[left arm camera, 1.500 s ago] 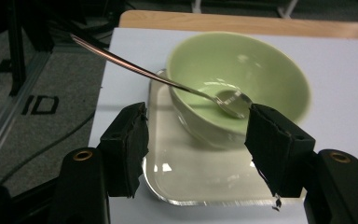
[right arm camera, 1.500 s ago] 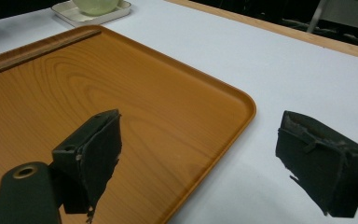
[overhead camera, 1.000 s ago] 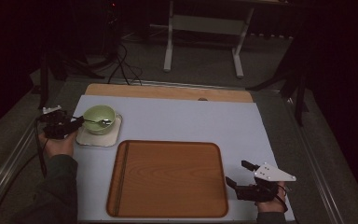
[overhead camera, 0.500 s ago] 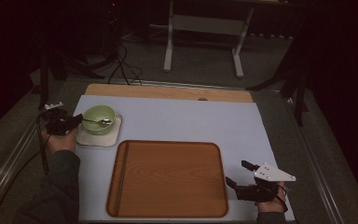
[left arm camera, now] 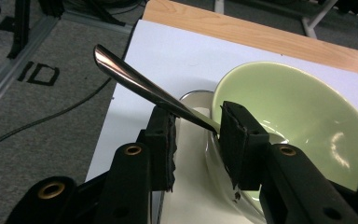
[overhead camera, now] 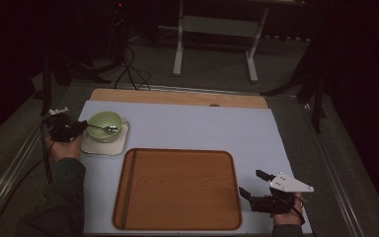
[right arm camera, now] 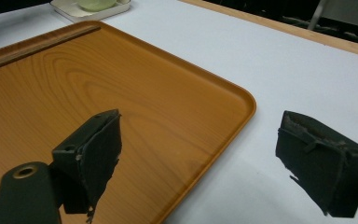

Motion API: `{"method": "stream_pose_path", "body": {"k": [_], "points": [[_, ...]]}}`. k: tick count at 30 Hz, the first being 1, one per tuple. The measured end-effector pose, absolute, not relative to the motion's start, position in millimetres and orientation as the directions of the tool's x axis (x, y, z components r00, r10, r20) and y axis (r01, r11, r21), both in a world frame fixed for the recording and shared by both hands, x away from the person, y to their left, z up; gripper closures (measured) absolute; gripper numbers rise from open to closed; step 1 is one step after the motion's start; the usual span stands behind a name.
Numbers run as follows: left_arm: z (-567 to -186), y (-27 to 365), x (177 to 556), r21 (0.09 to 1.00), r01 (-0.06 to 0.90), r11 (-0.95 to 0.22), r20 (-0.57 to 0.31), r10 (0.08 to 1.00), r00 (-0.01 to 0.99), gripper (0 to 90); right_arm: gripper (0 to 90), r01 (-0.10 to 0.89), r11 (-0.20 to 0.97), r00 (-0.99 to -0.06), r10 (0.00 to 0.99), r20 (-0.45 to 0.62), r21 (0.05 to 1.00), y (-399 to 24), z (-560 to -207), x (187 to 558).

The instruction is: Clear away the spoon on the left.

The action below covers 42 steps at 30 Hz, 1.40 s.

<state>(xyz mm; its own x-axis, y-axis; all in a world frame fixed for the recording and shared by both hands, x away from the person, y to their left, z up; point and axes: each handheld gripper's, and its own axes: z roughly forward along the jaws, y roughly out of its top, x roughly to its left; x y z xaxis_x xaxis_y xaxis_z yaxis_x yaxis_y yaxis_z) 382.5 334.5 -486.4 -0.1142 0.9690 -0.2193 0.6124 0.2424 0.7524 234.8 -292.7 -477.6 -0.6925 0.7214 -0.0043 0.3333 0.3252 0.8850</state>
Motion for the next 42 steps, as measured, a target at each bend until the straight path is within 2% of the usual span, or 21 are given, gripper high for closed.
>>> {"method": "stream_pose_path", "body": {"k": [5, 10, 24, 30, 37, 42], "points": [[-487, 334, 386, 0.751, 0.615, 0.241, -0.232, 0.968, -0.097, 57.5, 13.8, 0.335, 0.324, -0.692, 0.722, -0.002, 0.885, -293, -478, 235], [-488, 335, 390, 0.745, 0.607, 0.277, -0.258, 0.959, -0.122, 58.0, 13.8, 0.333, 0.326, -0.691, 0.722, -0.006, 0.885, -293, -478, 234], [-487, 337, 388, 0.74, 0.61, 0.283, -0.259, 0.957, -0.129, 69.0, 13.8, 0.339, 0.326, -0.689, 0.725, -0.003, 0.882, -293, -477, 233], [-478, 338, 381, 0.769, 0.574, 0.282, -0.264, 0.957, -0.118, 75.8, 13.8, 0.34, 0.329, -0.69, 0.724, -0.004, 0.881, -292, -478, 233], [-469, 334, 376, 0.791, 0.543, 0.28, -0.294, 0.954, -0.063, 82.5, 13.8, 0.339, 0.332, -0.693, 0.721, -0.006, 0.88, -292, -478, 234], [-464, 329, 375, 0.793, 0.529, 0.303, -0.352, 0.936, -0.008, 88.5, 13.8, 0.337, 0.334, -0.695, 0.719, -0.007, 0.88, -291, -478, 234]]}}
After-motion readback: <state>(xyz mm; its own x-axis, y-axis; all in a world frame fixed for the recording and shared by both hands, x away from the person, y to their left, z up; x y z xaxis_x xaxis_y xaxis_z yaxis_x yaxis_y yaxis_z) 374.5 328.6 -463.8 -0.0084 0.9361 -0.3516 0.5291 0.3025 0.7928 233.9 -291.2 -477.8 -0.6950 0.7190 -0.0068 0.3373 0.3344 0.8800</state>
